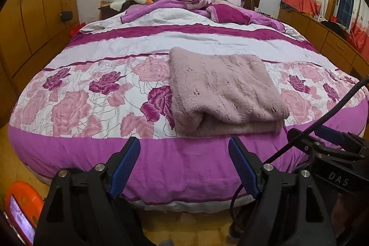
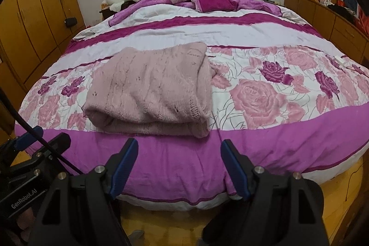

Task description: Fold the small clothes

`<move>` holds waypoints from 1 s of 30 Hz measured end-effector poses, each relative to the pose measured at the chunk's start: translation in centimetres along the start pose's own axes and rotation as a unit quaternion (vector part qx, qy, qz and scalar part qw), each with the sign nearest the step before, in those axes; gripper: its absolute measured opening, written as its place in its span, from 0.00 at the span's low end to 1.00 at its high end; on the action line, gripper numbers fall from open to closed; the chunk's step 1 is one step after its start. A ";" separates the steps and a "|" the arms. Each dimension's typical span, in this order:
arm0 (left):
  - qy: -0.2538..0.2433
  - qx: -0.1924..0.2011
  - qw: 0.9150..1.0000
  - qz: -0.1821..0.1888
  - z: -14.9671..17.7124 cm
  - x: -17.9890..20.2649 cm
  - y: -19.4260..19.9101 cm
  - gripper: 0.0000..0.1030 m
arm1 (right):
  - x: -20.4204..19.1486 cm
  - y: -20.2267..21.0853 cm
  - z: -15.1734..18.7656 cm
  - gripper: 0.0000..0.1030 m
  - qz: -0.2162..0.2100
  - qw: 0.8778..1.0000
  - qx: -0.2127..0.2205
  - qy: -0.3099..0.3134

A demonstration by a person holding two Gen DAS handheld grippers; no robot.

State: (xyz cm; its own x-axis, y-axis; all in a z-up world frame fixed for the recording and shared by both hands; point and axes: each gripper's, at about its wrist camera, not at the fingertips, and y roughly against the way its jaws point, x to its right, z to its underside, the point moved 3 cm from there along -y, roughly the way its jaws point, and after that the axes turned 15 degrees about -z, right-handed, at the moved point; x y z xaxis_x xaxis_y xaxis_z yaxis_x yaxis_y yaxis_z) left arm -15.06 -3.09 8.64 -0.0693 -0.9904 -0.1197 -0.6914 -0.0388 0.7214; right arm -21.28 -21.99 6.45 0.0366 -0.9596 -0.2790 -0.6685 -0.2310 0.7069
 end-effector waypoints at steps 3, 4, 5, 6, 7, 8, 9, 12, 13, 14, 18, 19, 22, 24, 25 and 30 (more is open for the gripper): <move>-0.005 -0.003 1.000 -0.002 0.1 0.2 -0.2 0.58 | 0.1 -0.1 0.2 0.75 -0.001 1.000 -0.001 -0.005; -0.007 -0.002 1.000 -0.004 0.1 0.3 -0.2 0.58 | 0.2 -0.1 0.2 0.75 -0.001 1.000 -0.002 -0.007; -0.009 -0.001 1.000 -0.006 0.1 0.3 -0.2 0.58 | 0.3 -0.1 0.2 0.75 -0.001 1.000 -0.002 -0.008; -0.010 0.000 1.000 -0.007 0.1 0.3 -0.2 0.58 | 0.3 -0.1 0.2 0.75 -0.001 1.000 -0.003 -0.009; -0.011 0.001 1.000 -0.007 0.1 0.4 -0.2 0.59 | 0.4 -0.1 0.2 0.75 -0.001 1.000 -0.003 -0.010; -0.012 0.000 1.000 -0.006 0.1 0.4 -0.2 0.59 | 0.4 -0.1 0.2 0.75 0.000 1.000 -0.004 -0.011; -0.012 -0.001 1.000 -0.005 0.1 0.4 -0.2 0.59 | 0.4 -0.1 0.3 0.75 0.000 1.000 -0.004 -0.011; -0.011 -0.003 1.000 -0.004 0.1 0.4 -0.3 0.59 | 0.5 -0.2 0.3 0.75 0.000 1.000 -0.005 -0.013; -0.009 -0.003 1.000 -0.003 0.2 0.3 -0.3 0.59 | 0.5 -0.2 0.4 0.75 -0.001 1.000 -0.006 -0.013; -0.008 -0.004 1.000 0.000 0.2 0.3 -0.3 0.59 | 0.5 -0.3 0.4 0.75 -0.001 1.000 -0.007 -0.014; -0.014 -0.010 1.000 0.003 0.3 0.5 -0.5 0.59 | 0.4 -0.5 0.6 0.75 -0.002 1.000 -0.011 -0.013; -0.015 -0.012 1.000 0.004 0.4 0.6 -0.6 0.59 | 0.3 -0.6 0.6 0.75 -0.002 1.000 -0.012 -0.012; -0.018 -0.013 1.000 0.003 0.5 0.8 -0.8 0.59 | 0.3 -0.8 0.7 0.75 -0.002 1.000 -0.015 -0.010; -0.020 -0.010 1.000 0.001 0.6 0.8 -0.7 0.59 | 0.2 -0.8 0.7 0.75 -0.001 1.000 -0.015 -0.011; -0.021 -0.009 1.000 -0.001 0.6 0.8 -0.8 0.59 | 0.3 -0.9 0.7 0.75 -0.001 1.000 -0.016 -0.012; -0.016 -0.017 1.000 0.002 0.7 0.6 -1.0 0.59 | 0.4 -1.1 1.0 0.75 -0.001 1.000 -0.019 -0.014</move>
State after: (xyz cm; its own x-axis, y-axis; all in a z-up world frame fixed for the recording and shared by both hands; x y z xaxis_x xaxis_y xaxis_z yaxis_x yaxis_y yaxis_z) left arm -14.87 -3.55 7.34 -0.0957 -0.9859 -0.1372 -0.6664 -0.0389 0.7446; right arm -21.27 -21.98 4.96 0.0170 -0.9544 -0.2980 -0.6400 -0.2394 0.7302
